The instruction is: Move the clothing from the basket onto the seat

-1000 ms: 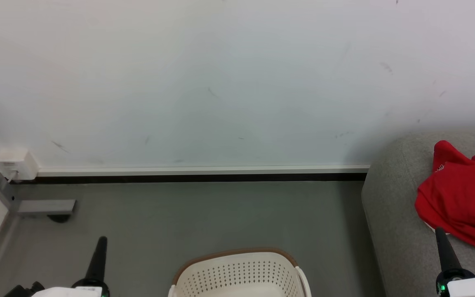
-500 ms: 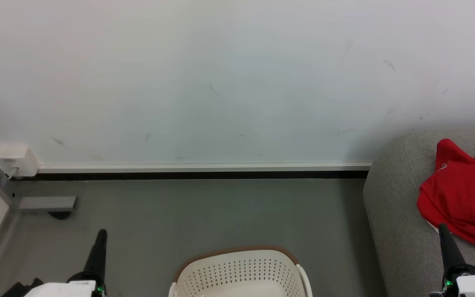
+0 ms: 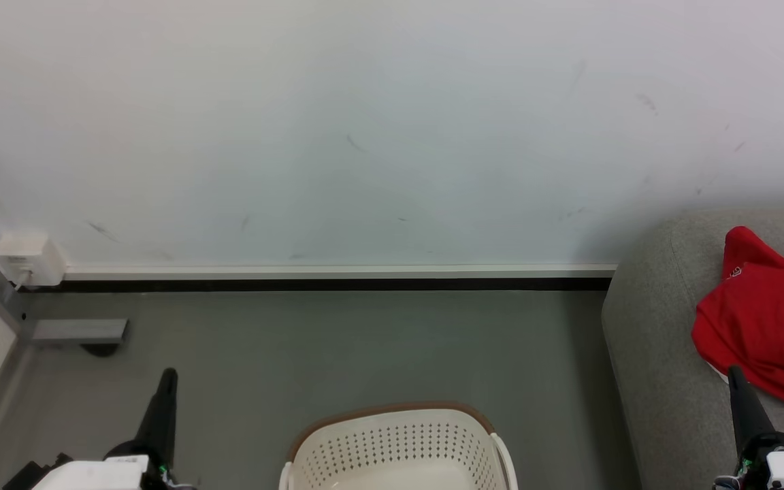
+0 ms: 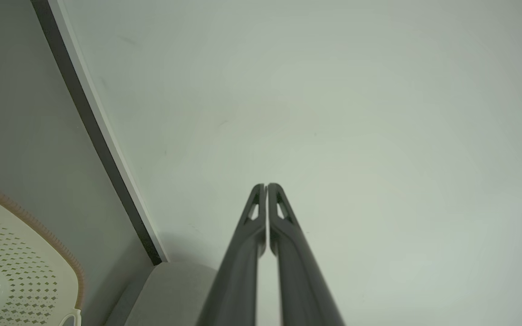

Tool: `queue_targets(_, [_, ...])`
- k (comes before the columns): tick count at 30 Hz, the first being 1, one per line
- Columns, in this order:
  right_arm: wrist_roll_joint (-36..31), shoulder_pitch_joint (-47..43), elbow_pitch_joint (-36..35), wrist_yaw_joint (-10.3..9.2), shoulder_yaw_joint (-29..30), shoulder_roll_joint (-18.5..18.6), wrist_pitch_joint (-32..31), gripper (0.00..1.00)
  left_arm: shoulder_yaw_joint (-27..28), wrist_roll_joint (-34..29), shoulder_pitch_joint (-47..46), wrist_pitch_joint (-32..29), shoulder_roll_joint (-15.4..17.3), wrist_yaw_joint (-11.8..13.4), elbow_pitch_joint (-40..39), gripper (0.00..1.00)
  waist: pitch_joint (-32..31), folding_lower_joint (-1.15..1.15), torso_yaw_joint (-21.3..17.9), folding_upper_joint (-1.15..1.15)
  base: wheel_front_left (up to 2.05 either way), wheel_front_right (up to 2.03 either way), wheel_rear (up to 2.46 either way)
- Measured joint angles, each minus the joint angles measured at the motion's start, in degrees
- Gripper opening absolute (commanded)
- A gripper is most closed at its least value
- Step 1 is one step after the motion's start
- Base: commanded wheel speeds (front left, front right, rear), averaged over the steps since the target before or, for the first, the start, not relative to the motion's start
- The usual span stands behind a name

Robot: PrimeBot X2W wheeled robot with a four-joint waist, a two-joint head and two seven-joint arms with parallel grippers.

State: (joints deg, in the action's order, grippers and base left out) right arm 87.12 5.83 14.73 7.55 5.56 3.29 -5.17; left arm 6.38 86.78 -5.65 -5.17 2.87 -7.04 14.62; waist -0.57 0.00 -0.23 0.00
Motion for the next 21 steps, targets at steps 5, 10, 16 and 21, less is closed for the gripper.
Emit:
queue_targets(5, [1.97, 0.16, -0.05, 0.00, 0.37, -0.13, -0.56, 0.00, 0.08, 1.69, -0.34, -0.53, -0.02, -0.05, -0.07, 0.00, 0.20, 0.00, 0.08, 0.00, 0.00, 0.00, 0.00])
queue_targets(10, [3.43, 0.50, -0.11, 0.00, 0.70, -0.27, -0.93, 0.00, 0.15, 3.82, -0.59, -0.98, -0.03, -0.09, -0.14, 0.00, 0.40, 0.00, 0.17, 0.00, 0.00, 0.00, 0.00])
queue_targets(16, [5.10, 0.63, -0.14, 0.00, 1.03, -0.42, -1.41, 0.00, 0.22, 5.19, -0.87, -1.37, -0.05, -0.24, -0.21, 0.00, 0.57, 0.00, 0.24, 0.00, 0.00, 0.00, 0.00])
queue_targets(21, [5.10, 0.66, -0.15, 0.00, 1.05, -0.43, -1.41, 0.00, 0.22, 5.19, -0.88, -1.37, -0.05, -0.24, -0.21, 0.00, 0.57, 0.00, 0.24, 0.00, 0.00, 0.00, 0.00])
